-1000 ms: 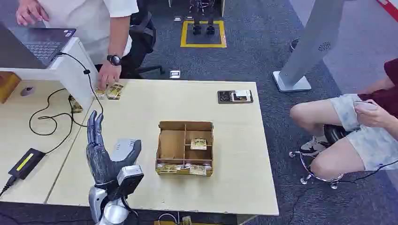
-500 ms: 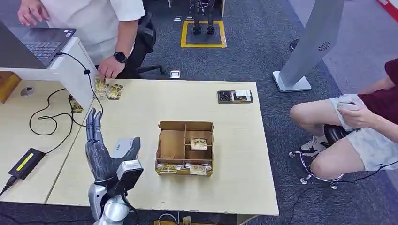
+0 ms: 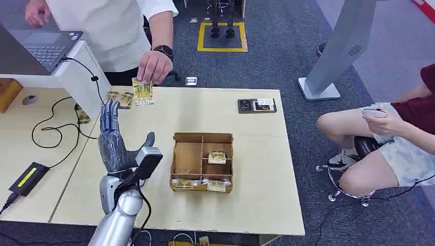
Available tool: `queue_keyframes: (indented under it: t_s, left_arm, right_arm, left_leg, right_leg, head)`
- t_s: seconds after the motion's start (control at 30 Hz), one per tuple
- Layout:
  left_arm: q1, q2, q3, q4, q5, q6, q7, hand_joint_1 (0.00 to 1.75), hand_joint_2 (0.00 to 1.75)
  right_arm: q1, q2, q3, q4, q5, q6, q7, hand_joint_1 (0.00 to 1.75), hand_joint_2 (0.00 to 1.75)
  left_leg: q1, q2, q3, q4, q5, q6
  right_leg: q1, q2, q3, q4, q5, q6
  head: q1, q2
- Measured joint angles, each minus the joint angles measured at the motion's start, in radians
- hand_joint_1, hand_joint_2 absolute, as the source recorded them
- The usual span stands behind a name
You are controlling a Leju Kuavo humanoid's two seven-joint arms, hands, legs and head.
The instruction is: Pass the card to the sensor for recognition and then transmit it.
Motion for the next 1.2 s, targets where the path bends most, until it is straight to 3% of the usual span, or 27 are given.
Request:
queue_keyframes:
  t_s: [0.33,0.37,0.47,0.5,0.7,0.73,0.77,0.93,1.2]
  left_arm:
    - [-0.059,0.002,0.005,0.078,0.03,0.0,0.0,0.0,1.75]
    - [-0.061,0.002,0.006,0.082,0.029,0.0,-0.001,0.0,0.0]
    - [-0.064,0.002,0.008,0.091,0.029,0.0,-0.008,0.0,0.0]
    - [-0.064,0.001,0.011,0.093,0.03,0.0,-0.01,0.0,1.75]
    - [-0.055,-0.013,0.07,0.093,0.038,0.001,-0.092,0.0,1.75]
    - [-0.053,-0.02,0.085,0.092,0.031,0.001,-0.106,1.55,1.75]
    - [-0.052,-0.028,0.102,0.092,0.021,0.001,-0.126,1.75,1.75]
    - [-0.051,-0.08,0.201,0.076,-0.001,0.001,-0.219,1.75,1.75]
    - [-0.05,-0.119,0.272,0.068,-0.015,0.001,-0.24,1.75,1.75]
  right_arm:
    - [-0.001,0.0,0.016,0.002,0.0,-0.007,0.0,0.0,1.75]
    - [-0.001,0.0,0.017,0.002,0.0,-0.007,0.002,0.0,1.75]
    - [0.0,0.0,0.019,0.003,0.0,-0.009,0.003,0.0,1.75]
    - [0.0,0.0,0.02,0.003,0.002,-0.01,0.003,0.0,1.75]
    - [0.0,0.0,0.035,0.008,0.005,-0.021,0.009,0.0,1.75]
    - [0.0,0.0,0.037,0.009,0.008,-0.022,0.01,0.0,1.75]
    - [0.0,0.0,0.039,0.009,0.01,-0.022,0.011,0.0,1.75]
    - [0.0,-0.001,0.048,0.01,0.015,-0.023,0.014,0.0,1.75]
    - [0.0,-0.001,0.061,0.01,0.019,-0.023,0.016,0.0,1.75]
  left_leg:
    - [0.0,0.0,0.0,0.0,0.0,0.0]
    - [0.0,0.0,0.0,0.0,0.0,0.0]
    - [0.0,0.0,0.0,0.0,0.0,0.0]
    - [0.0,0.0,0.0,0.0,0.0,0.0]
    - [0.0,0.0,0.0,0.0,0.0,0.0]
    - [0.0,0.0,0.0,0.0,0.0,0.0]
    - [0.0,0.0,0.0,0.0,0.0,0.0]
    - [0.0,0.0,0.0,0.0,0.0,0.0]
    - [0.0,0.0,0.0,0.0,0.0,0.0]
  right_leg:
    - [0.0,0.0,0.0,0.0,0.0,0.0]
    - [0.0,0.0,0.0,0.0,0.0,0.0]
    - [0.0,0.0,0.0,0.0,0.0,0.0]
    - [0.0,0.0,0.0,0.0,0.0,0.0]
    - [0.0,0.0,0.0,0.0,0.0,0.0]
    - [0.0,0.0,0.0,0.0,0.0,0.0]
    - [0.0,0.0,0.0,0.0,0.0,0.0]
    - [0.0,0.0,0.0,0.0,0.0,0.0]
    - [0.0,0.0,0.0,0.0,0.0,0.0]
  head:
    - [0.0,0.0]
    - [0.0,0.0]
    - [0.0,0.0]
    - [0.0,0.0]
    - [0.0,0.0]
    - [0.0,0.0]
    - [0.0,0.0]
    - [0.0,0.0]
    - [0.0,0.0]
